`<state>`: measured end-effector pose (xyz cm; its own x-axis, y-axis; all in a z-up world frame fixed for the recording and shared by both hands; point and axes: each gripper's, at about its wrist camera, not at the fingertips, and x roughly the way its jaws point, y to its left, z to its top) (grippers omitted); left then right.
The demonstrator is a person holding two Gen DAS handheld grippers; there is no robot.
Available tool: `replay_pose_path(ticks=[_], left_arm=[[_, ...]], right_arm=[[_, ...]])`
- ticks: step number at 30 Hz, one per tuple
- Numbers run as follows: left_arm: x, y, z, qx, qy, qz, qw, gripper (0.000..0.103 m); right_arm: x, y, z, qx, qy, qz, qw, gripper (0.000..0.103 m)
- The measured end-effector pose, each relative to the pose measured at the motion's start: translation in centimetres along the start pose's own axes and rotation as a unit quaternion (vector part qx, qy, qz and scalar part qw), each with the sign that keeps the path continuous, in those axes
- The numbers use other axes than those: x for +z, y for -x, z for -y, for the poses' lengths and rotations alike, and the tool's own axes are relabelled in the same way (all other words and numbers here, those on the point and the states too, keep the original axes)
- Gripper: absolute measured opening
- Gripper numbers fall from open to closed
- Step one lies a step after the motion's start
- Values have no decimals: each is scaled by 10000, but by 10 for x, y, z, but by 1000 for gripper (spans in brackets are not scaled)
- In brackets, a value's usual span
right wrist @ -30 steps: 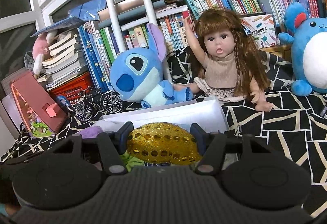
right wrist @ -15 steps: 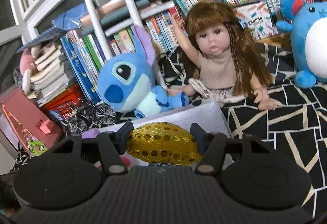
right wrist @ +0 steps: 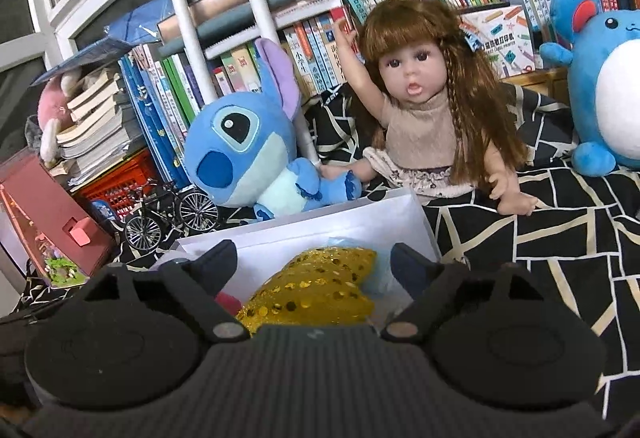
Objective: Organize soft objects
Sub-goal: 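Carry the lilac plush with the left tool while the right carries the gold bow over the box, then open both tools to release the plush and the gold bow into the box, then withdraw both open tools from the box toward the remaining items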
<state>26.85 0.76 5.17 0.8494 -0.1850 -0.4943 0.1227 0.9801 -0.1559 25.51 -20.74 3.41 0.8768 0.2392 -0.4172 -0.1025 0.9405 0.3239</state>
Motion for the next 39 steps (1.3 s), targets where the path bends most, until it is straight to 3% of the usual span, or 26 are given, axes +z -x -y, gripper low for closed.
replay_pose_path(ticks=[7, 25, 39], left_arm=[[-12, 28, 6, -171, -186, 127, 9996, 88], [-47, 86, 6, -452, -232, 213, 9985, 90], [-79, 111, -1, -398, -251, 208, 9987, 91]], right_arm=[[-7, 26, -1, 152, 147, 159, 9996, 98], [-33, 88, -9, 296, 914, 485, 9942, 103], [-60, 110, -1, 332, 1064, 384, 9930, 103]])
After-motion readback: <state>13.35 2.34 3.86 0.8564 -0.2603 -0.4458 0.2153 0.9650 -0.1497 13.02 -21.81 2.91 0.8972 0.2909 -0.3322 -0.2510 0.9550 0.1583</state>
